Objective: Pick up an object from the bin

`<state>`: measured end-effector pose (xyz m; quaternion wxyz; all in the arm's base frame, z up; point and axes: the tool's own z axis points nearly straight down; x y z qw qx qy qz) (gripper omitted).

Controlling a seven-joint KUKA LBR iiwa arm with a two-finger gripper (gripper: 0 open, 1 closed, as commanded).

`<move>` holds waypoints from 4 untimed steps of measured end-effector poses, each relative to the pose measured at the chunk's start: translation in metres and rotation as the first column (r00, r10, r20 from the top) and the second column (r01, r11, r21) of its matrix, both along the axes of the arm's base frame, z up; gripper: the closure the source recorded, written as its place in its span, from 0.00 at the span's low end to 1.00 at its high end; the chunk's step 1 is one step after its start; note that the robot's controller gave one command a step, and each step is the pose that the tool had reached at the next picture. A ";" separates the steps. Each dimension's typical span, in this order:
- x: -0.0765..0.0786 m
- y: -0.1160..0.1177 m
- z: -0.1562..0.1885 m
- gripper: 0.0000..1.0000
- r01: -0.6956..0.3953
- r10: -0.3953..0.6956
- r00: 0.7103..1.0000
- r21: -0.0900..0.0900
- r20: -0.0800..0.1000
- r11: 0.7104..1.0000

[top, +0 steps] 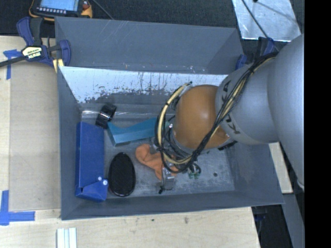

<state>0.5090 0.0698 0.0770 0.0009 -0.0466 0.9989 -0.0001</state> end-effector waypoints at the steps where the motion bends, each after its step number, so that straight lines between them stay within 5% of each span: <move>1: -0.001 0.010 -0.006 1.00 0.102 -0.102 0.995 0.001 0.003 0.995; 2: -0.001 0.010 -0.006 1.00 0.102 -0.102 0.995 0.001 0.003 0.995; 3: 0.003 0.023 0.043 1.00 0.104 -0.104 0.995 -0.002 -0.007 0.995; 4: 0.042 0.004 0.043 0.00 0.098 -0.098 0.995 0.000 0.003 0.995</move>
Offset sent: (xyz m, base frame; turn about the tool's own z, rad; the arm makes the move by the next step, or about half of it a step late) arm 0.0000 0.0000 0.0000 0.0000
